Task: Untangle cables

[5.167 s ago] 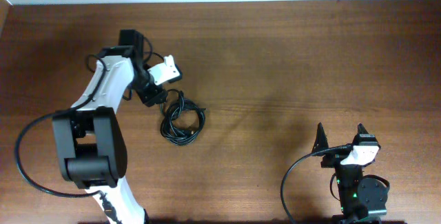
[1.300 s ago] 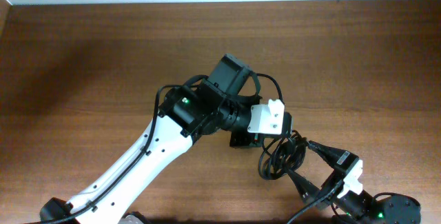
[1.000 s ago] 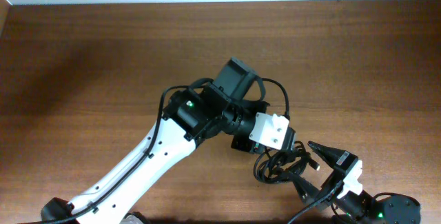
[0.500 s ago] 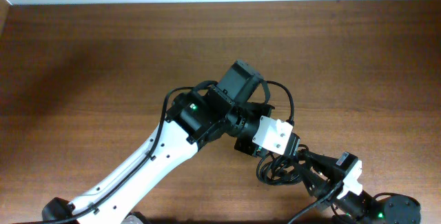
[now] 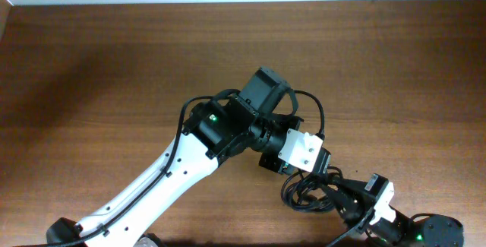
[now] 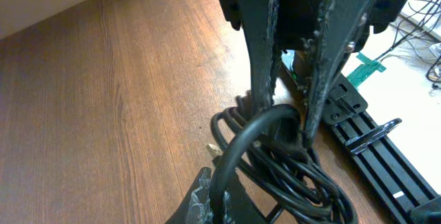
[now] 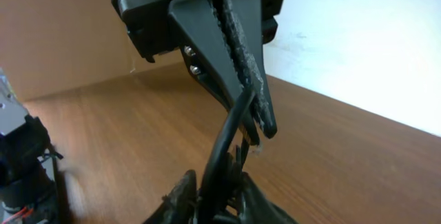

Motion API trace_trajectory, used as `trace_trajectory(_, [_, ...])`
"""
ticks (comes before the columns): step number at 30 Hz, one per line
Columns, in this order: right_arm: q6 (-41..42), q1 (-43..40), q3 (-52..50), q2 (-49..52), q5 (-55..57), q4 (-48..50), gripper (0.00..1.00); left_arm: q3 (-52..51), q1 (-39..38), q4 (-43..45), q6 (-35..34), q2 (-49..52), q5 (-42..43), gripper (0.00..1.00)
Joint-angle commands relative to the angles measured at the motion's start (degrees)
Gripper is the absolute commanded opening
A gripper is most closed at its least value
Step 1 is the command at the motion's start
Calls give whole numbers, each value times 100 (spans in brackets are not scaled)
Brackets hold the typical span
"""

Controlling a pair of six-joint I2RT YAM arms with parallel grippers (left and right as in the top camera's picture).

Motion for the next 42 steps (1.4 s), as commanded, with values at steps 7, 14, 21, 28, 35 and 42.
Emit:
trace_trajectory(7, [-282,-20,85,-48,-785,37,19,109,-17,59,70,-129,87,0])
trace_trajectory(14, [-400,-22,85,-48,-857,17,36,109,-13,79,44,-129,-146,0])
trace_trajectory(21, [-398,-22,85,-48,-831,15,98,109,-13,76,22,-129,-179,0])
trace_trajectory(28, [-354,-22,85,-48,-452,-35,99,109,-13,90,-739,-129,-1019,0])
trace_trajectory(35, [256,-22,85,-48,693,-570,99,109,-13,205,-2013,-129,-2173,0])
trace_trajectory(42, [756,-22,85,-48,1075,-647,99,109,-13,365,-2811,-129,-2603,0])
